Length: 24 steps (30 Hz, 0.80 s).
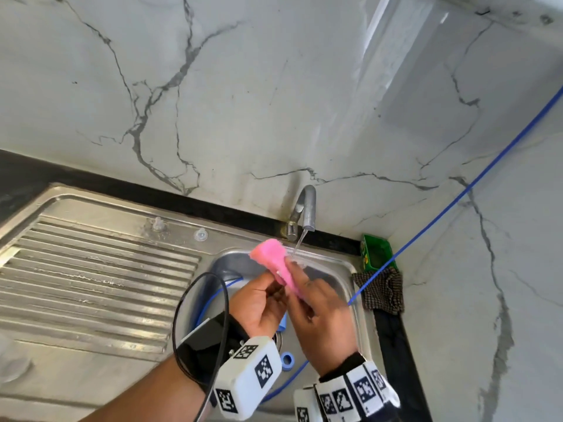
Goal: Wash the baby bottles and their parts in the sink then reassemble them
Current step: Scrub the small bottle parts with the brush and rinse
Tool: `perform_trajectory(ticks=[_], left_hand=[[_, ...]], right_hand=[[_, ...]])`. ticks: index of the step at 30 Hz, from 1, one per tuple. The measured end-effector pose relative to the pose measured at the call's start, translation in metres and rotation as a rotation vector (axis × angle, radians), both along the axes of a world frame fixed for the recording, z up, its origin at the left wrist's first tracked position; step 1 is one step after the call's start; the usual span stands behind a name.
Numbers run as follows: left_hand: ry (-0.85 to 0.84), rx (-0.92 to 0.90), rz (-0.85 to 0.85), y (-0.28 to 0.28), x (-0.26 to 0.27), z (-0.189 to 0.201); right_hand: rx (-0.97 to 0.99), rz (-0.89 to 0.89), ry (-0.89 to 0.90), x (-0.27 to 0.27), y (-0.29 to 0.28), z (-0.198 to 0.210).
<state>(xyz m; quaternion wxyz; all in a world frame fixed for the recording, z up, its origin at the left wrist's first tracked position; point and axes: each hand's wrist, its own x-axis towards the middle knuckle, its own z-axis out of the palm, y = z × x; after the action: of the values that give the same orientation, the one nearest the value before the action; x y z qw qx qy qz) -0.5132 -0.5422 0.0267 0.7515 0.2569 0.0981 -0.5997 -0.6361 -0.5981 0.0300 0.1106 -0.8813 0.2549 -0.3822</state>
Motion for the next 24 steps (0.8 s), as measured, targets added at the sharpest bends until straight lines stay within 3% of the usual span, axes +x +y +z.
perform_trajectory(ticks=[4, 8, 11, 14, 19, 22, 24], left_hand=[[0.048, -0.021, 0.022, 0.000, -0.008, 0.004], [0.005, -0.030, 0.018, 0.001, -0.015, 0.008], [0.019, -0.020, 0.028, 0.000, -0.021, 0.007], [-0.035, 0.003, 0.040, -0.002, -0.030, 0.007], [-0.188, 0.019, -0.028, -0.004, -0.036, 0.010], [-0.298, 0.024, -0.105, -0.005, -0.046, 0.008], [-0.315, 0.018, -0.146, -0.007, -0.052, 0.009]], right_hand=[[0.047, -0.067, -0.100, -0.008, -0.011, 0.008], [0.006, 0.038, 0.039, -0.015, -0.001, 0.009], [0.122, -0.050, -0.057, -0.020, -0.013, 0.009], [0.056, 0.075, 0.058, -0.022, -0.001, 0.008], [0.298, -0.062, -0.243, -0.047, -0.026, 0.030], [0.296, 0.136, -0.117, -0.041, -0.014, 0.027], [0.260, 0.156, -0.056, -0.043, -0.014, 0.015]])
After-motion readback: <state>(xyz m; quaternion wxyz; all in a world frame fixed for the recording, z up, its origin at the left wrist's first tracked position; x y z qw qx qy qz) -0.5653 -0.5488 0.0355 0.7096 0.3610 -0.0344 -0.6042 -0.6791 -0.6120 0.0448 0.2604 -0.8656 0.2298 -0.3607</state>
